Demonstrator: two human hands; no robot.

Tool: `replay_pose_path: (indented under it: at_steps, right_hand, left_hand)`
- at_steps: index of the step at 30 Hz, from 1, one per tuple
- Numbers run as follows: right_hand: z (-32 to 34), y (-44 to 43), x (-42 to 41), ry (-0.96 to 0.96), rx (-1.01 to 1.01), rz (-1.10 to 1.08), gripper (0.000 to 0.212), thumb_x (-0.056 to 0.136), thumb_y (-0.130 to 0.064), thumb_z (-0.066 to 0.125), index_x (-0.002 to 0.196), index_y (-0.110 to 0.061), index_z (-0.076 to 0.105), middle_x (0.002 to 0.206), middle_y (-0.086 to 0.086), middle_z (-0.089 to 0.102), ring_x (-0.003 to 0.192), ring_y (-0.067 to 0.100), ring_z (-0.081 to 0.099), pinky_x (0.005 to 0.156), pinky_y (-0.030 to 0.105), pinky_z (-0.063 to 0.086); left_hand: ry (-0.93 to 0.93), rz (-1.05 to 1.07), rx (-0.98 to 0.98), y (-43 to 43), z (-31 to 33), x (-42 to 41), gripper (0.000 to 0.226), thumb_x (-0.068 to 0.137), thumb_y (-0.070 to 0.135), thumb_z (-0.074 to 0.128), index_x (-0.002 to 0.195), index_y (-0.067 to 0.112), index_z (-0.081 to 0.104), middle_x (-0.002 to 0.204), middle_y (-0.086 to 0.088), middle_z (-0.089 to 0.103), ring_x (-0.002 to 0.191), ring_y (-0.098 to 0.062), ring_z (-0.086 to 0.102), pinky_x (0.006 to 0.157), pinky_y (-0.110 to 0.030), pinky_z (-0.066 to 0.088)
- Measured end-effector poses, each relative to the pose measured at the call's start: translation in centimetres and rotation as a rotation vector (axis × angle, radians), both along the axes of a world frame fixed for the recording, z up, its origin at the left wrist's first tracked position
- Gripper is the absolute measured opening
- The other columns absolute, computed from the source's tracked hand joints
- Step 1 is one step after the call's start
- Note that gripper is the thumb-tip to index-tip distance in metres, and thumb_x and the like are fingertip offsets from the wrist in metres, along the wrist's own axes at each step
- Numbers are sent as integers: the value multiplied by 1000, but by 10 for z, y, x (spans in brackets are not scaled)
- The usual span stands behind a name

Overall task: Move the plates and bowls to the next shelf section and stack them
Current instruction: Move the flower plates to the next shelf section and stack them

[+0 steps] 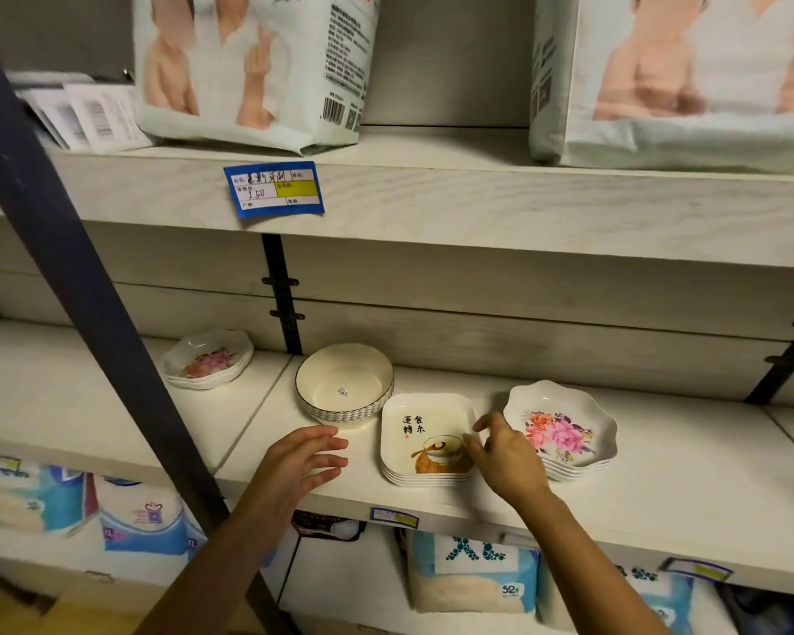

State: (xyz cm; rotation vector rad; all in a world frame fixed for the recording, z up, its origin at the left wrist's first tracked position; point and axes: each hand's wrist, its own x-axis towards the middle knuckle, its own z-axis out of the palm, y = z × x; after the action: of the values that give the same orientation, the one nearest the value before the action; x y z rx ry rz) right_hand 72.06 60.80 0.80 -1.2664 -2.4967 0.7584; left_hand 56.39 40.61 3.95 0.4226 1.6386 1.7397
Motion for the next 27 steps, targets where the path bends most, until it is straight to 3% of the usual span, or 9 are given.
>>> replay_pose_path:
  at_steps: [2, 4, 7, 9, 11, 13, 19, 23, 27]
  right_hand:
    - [16, -15, 15, 118, -47, 61, 26, 91, -39, 50, 109, -21, 53, 81, 0, 68, 80, 22, 66, 74, 33, 50]
    - [30, -33, 27, 227, -100, 120, 16, 90, -39, 53, 102, -29, 53, 81, -5, 69, 70, 12, 67, 71, 31, 51]
    - [47, -60, 37, 380, -189, 178, 7, 88, -34, 57, 94, -32, 56, 76, -13, 68, 76, 4, 65, 71, 28, 53]
    - [55, -77, 36, 466, -220, 197, 7, 88, -29, 59, 94, -31, 59, 81, -22, 67, 80, 0, 62, 69, 18, 50]
    - [62, -94, 30, 517, -218, 201, 9, 87, -26, 61, 95, -32, 60, 85, -14, 69, 82, 2, 64, 68, 12, 48]
    - [69, -113, 19, 534, -232, 208, 12, 87, -26, 61, 98, -31, 60, 84, -4, 70, 82, 5, 65, 70, 16, 51]
    - [69, -172, -38, 569, -229, 185, 13, 85, -25, 63, 97, -31, 61, 84, -2, 69, 81, 9, 66, 73, 26, 53]
    - [64, -228, -98, 612, -240, 176, 12, 84, -23, 64, 92, -32, 62, 86, -4, 67, 81, 5, 66, 70, 20, 52]
    - [70, -273, -153, 630, -268, 195, 11, 84, -21, 65, 91, -29, 64, 83, -3, 68, 80, 5, 65, 70, 16, 52]
  left_hand:
    - [41, -21, 0, -5, 4, 1, 23, 95, 0, 37, 93, 7, 60, 91, -14, 66, 77, -25, 66, 70, -28, 55]
    - [88, -83, 13, -12, 9, 1, 27, 94, -3, 34, 91, 6, 59, 85, -12, 67, 72, -21, 67, 67, -25, 56]
    - [129, -126, 22, -21, 12, -4, 26, 94, -1, 36, 91, 7, 60, 75, -5, 72, 71, -19, 67, 66, -22, 57]
    - [144, -138, 66, -30, 12, -10, 14, 91, 10, 49, 91, 8, 62, 80, -8, 72, 75, -23, 67, 69, -26, 56]
    - [127, -191, 132, -43, 16, -18, 31, 71, 31, 70, 92, 8, 63, 84, -9, 72, 75, -21, 68, 70, -26, 57]
    - [166, -206, 118, -59, 21, -28, 45, 62, 39, 71, 94, 9, 63, 83, -4, 73, 77, -17, 68, 70, -23, 56]
    - [216, -173, 134, -111, 27, -76, 12, 86, 13, 54, 92, 8, 63, 79, -4, 72, 78, -23, 65, 71, -28, 54]
    - [190, -225, 128, -158, 31, -129, 22, 93, 6, 41, 92, 6, 63, 80, -10, 70, 73, -21, 65, 77, -36, 51]
    - [199, -239, 85, -202, 35, -187, 22, 93, 7, 40, 94, 3, 62, 80, -9, 70, 73, -21, 65, 71, -30, 54]
